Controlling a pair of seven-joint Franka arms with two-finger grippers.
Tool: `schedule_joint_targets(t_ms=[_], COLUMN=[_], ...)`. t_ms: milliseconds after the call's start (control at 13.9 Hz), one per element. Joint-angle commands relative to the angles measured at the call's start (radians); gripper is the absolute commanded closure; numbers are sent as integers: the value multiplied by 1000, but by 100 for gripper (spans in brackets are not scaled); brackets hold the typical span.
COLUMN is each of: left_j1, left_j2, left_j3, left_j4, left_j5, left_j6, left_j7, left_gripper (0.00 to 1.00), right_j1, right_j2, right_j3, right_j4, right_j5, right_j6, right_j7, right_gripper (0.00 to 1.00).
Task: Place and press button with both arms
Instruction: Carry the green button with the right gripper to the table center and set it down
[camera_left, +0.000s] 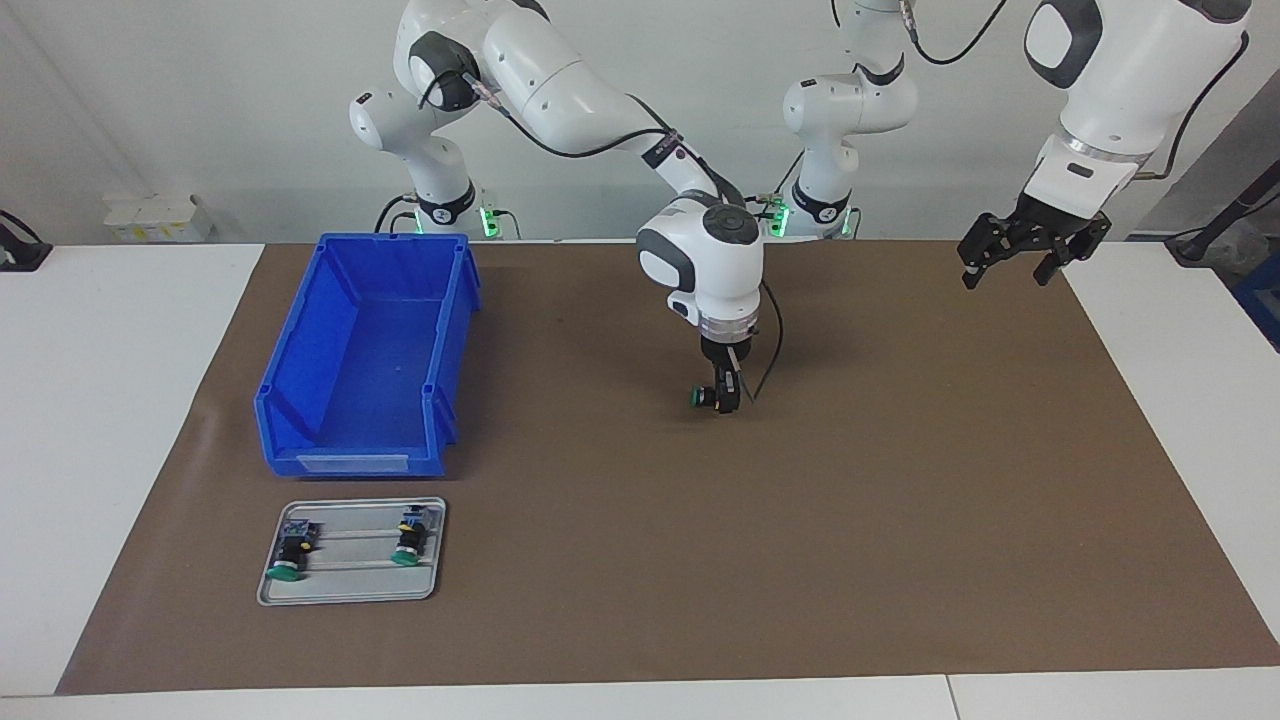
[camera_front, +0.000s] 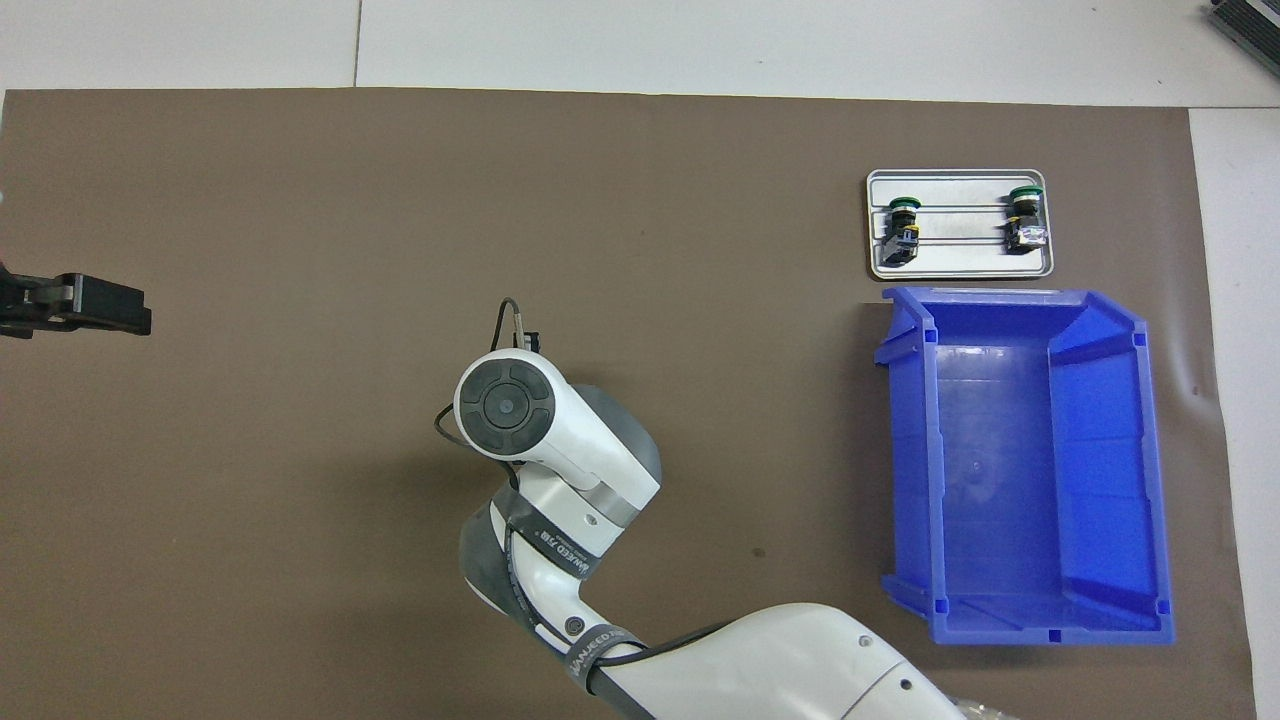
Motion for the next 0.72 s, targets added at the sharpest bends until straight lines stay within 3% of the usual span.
schedule_joint_targets(t_ms=[0,288,503,647], left_j1=[-12,-38,-89,-149], left_j2=[-30,-36,-33,-27], left_j3=[-6,-9,-10,-10], left_j4=[-36,-65,-96,-125], left_j5=[14,4,-50,-67], left_j6=[52,74,140,178], left_j7=[0,213,356,408], left_gripper=[0,0,0,0], right_j1=[-42,-125,-217,-280], right_j2=[-84,-239,-365,-409], right_j3=[15,15,15,15], right_j4=[-48,-149,-238,-240], right_j5=[22,22,23,23], right_j6=[-23,-68,-118,-193], right_j7=[-46,-184,-409,-556], right_gripper=[2,2,2,2])
